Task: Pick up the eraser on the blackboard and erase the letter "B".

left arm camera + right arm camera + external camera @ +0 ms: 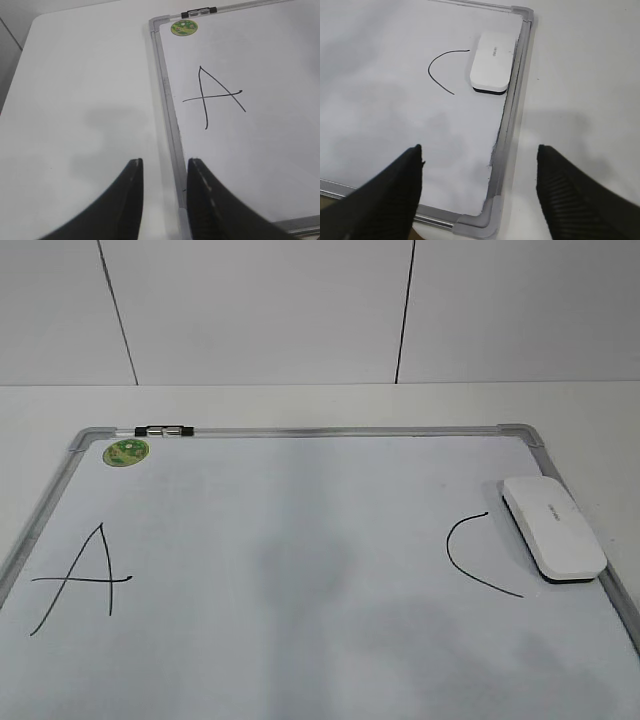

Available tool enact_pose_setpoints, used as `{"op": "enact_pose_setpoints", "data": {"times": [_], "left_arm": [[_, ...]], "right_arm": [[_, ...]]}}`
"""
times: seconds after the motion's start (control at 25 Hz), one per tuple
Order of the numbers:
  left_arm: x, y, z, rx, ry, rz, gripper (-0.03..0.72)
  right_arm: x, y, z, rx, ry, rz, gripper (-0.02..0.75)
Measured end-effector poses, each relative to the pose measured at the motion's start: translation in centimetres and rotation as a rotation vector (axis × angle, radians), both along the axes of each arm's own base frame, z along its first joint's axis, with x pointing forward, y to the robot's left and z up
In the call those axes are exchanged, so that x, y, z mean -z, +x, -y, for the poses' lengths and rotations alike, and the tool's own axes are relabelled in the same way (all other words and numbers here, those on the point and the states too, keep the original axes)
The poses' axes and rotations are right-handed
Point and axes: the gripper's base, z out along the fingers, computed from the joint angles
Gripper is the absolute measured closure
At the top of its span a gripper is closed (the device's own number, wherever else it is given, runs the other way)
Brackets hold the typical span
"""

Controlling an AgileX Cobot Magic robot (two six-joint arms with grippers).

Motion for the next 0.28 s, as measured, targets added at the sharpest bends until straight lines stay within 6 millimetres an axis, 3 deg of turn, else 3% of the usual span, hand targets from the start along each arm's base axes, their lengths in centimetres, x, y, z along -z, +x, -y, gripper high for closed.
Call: {"op": "enact_pose_setpoints", "data": {"times": [0.28], "left_arm": [[0.0,0.0,0.0,0.0,0.0,0.0,0.461]], "right_arm": [[0.0,0.0,0.01,0.001,-0.001,0.0,0.169]]}}
